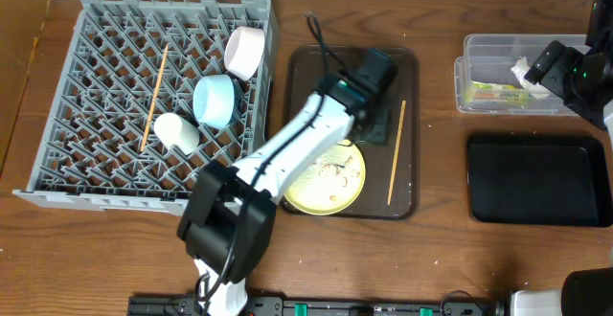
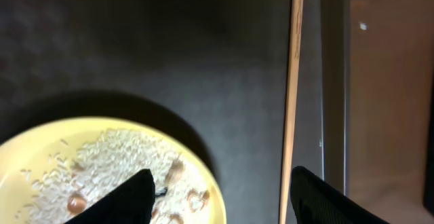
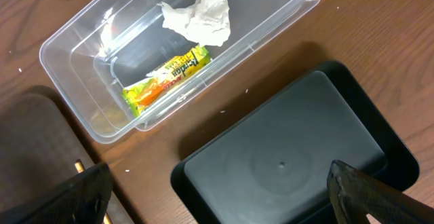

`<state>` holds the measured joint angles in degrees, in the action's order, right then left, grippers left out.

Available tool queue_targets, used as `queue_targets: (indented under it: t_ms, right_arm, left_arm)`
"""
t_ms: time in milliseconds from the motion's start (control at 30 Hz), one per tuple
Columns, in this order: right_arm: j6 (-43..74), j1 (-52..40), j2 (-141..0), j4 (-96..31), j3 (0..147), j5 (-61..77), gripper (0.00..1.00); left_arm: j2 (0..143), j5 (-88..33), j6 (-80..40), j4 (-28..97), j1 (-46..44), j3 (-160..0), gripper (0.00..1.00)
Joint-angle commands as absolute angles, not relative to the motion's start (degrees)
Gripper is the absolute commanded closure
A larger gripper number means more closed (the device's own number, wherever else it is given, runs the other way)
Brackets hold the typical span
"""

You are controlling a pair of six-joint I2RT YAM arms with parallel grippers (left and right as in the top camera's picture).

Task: Sort waste into correct bins and load items into the dishwasher
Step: 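Grasp the second chopstick with the left gripper and lift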

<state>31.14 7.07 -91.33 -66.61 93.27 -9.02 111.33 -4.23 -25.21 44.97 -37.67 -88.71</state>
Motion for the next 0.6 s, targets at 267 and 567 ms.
queue_targets:
  t_ms: [267,567]
  right_arm:
    - [30.61,7.75,-90.80,-66.65,93.65,-9.61,0.01]
    - [30.59,7.75,-90.80,-66.65,93.62,-9.63,0.01]
  left_arm:
    - [119.28,8.88,-29.02,36.42,-45.74,-88.73,0.35]
    - [124.84,8.36,-29.04,34.54,-46.11,-88.73,0.35]
